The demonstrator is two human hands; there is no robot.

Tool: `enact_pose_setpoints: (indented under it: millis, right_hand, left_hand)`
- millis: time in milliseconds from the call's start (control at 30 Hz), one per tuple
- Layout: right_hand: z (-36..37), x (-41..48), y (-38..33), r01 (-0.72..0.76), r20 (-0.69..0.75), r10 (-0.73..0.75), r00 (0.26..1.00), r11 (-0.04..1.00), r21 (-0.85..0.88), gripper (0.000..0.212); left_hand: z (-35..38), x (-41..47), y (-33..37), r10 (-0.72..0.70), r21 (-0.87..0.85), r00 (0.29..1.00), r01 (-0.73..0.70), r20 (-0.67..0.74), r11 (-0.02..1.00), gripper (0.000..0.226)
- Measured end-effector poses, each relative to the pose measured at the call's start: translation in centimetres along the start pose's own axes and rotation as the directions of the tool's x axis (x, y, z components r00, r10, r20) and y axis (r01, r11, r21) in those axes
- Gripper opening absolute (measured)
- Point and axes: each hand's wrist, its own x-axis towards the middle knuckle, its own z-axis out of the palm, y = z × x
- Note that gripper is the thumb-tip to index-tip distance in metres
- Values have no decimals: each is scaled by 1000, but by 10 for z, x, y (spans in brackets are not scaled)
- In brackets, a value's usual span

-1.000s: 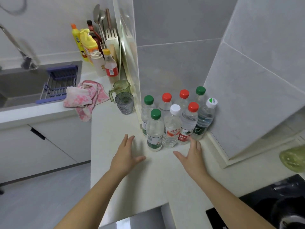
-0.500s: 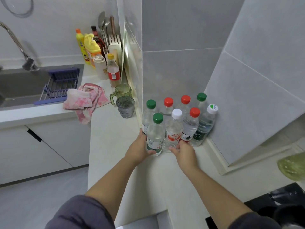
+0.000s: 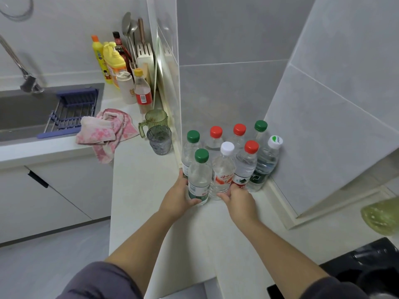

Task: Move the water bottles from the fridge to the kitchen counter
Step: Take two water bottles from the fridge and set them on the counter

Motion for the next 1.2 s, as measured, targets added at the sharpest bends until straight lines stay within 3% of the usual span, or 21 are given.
enact_pose_setpoints:
  millis: [133,233,333,500,633,933,1200]
  right_hand:
    - [-5,-5,4,27,28,-26,999,999,-18,39]
    - [-14,-12,8,98,82,-91,992,991,-92,41]
    - [-26,-25,10,197,93,-182,979,961,-193,46]
    - [-49,-61,-10,377,20,-382,924,901,-216,63]
    - [-62,-94,-47,521,-89,-556,827,816,-251,70]
    - [-68,-187,-192,759,-33,-769,638,636,-141,83]
    - [-45,-330,-345,945,-82,-944,320,325,-49,79]
  left_hand:
    - [-5,-1,0,1,19,999,-2,42,1000,100]
    - [-14,-9,-9,-128,180,988,110,92,978,92]
    - [-32,-36,-18,-184,424,981,139,66,895,95]
    - [-71,-104,-14,-83,674,995,104,-63,732,99]
    - [-111,-155,-6,-4,746,987,126,-163,654,102]
    - [-235,-299,-3,16,741,905,337,-425,581,101]
    - [-316,-490,-10,-25,631,731,606,-682,484,98]
